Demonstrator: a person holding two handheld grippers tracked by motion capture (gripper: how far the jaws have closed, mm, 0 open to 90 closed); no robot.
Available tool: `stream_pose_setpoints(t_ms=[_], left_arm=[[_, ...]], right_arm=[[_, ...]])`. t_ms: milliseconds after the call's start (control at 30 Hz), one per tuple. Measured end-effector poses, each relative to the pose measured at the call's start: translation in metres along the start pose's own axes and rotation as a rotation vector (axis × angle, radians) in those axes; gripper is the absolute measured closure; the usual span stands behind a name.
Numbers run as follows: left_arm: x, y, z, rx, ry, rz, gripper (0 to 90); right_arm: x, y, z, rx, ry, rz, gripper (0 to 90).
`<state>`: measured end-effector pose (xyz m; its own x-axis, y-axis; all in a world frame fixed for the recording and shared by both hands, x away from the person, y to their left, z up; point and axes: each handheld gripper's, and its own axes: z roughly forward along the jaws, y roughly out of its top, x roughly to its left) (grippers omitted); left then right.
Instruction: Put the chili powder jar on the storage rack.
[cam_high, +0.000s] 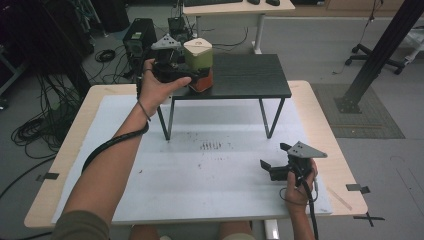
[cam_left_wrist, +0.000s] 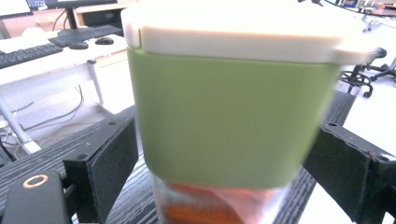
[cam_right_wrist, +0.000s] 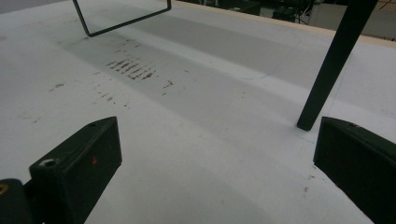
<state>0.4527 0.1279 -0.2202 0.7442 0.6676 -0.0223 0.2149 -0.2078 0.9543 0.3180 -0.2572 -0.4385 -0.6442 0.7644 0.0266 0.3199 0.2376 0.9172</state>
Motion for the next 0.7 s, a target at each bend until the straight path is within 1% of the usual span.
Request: stream_pose_setpoints(t_ms=[67, 100, 167, 267, 300, 333, 400, 700], left_arm=[[0.000, -0.001, -0.007, 0.000, 0.019, 0.014, 11.7], [0.000, -0.001, -0.010, -0.003, 0.021, 0.006, 11.4], [0.000, -0.002, -0.018, -0.009, 0.026, 0.005, 10.5], [-0.003, -0.004, -0.030, -0.022, 0.033, -0.008, 9.7], [-0.003, -0.004, -0.030, -0.022, 0.033, -0.008, 9.7], [-0.005, -0.005, -0.036, -0.029, 0.040, -0.015, 9.6], [-0.006, -0.007, -0.042, -0.027, 0.055, -0.011, 8.8], [-0.007, -0.026, -0.073, -0.047, 0.096, -0.043, 8.6]], right_arm=[[0.000, 0.000, 0.001, 0.006, -0.001, 0.002, 0.7], [0.000, 0.000, 0.001, 0.007, -0.003, 0.001, 0.7], [0.000, 0.000, 0.001, 0.007, -0.007, 0.002, 0.7], [0.000, 0.000, 0.000, 0.005, -0.011, 0.006, 0.7], [0.000, 0.000, 0.000, 0.005, -0.011, 0.006, 0.7], [0.000, 0.000, 0.001, 0.007, -0.013, 0.005, 0.7], [-0.001, 0.000, 0.001, 0.012, -0.014, 0.007, 0.7], [-0.001, -0.001, 0.002, 0.017, -0.027, 0.011, 0.7]])
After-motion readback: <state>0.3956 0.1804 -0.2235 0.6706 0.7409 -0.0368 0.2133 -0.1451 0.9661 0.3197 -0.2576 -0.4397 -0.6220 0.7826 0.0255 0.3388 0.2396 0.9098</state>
